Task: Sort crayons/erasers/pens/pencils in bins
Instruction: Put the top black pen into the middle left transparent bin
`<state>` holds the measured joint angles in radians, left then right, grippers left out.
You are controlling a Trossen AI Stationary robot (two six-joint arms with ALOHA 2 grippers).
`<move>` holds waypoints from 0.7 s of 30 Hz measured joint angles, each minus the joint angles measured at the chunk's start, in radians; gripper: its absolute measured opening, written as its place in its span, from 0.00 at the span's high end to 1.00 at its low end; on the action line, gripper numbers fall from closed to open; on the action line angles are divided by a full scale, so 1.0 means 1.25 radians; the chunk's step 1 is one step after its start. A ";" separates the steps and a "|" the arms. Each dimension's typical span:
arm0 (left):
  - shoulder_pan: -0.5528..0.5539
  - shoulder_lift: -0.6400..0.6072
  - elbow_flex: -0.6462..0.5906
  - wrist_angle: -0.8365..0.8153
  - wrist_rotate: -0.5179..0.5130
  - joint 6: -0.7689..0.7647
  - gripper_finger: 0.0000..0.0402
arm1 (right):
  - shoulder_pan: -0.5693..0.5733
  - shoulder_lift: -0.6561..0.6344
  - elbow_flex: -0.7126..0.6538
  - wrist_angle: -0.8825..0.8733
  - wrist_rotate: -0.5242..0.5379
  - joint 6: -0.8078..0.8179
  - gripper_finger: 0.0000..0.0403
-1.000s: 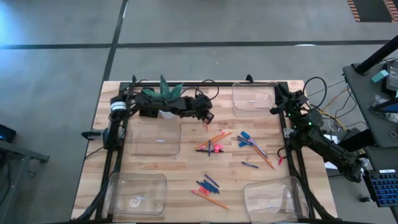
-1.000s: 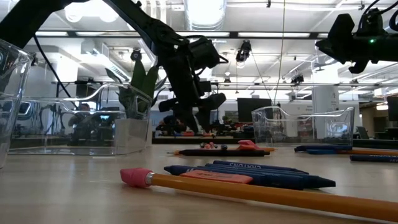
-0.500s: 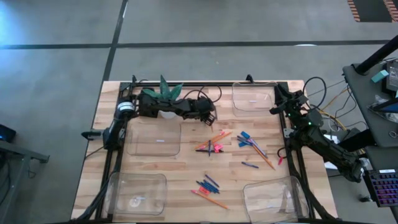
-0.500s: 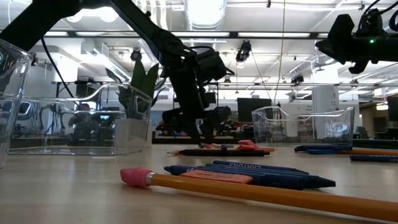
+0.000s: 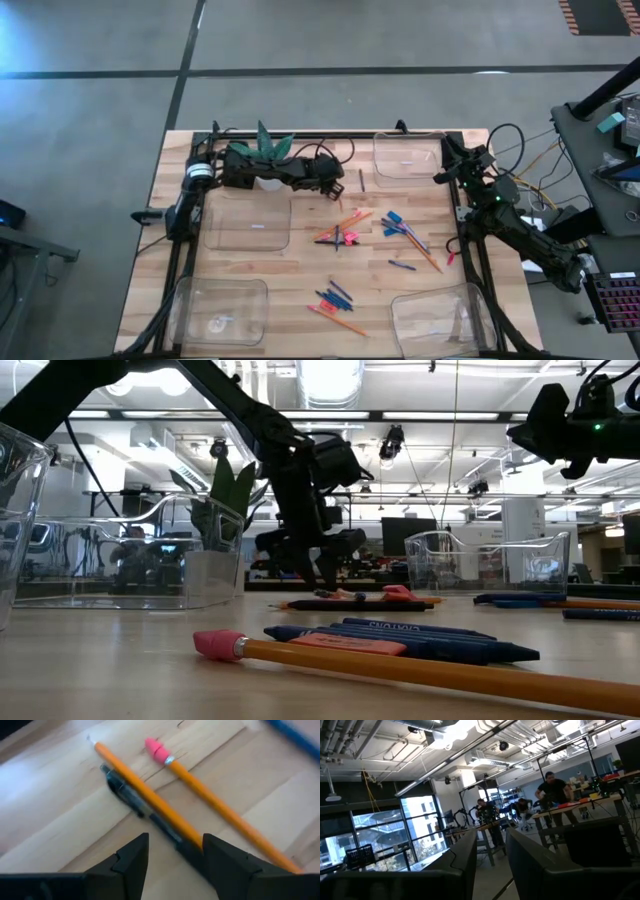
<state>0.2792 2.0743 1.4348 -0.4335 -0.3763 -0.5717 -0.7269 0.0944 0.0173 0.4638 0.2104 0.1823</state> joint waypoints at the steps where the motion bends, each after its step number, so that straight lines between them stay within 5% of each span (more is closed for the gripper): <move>1: 0.001 0.000 -0.001 -0.008 0.000 -0.006 0.57 | 0.000 0.000 0.000 0.000 0.000 0.000 0.76; 16: 0.007 0.001 -0.005 -0.015 -0.003 -0.020 0.57 | 0.000 0.000 0.000 -0.002 0.000 0.000 0.76; 21: 0.008 0.002 -0.007 0.012 0.001 0.090 0.57 | 0.000 0.000 0.000 -0.003 0.000 -0.001 0.76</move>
<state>0.2887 2.0769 1.4267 -0.4184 -0.3753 -0.4598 -0.7269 0.0944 0.0172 0.4606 0.2104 0.1815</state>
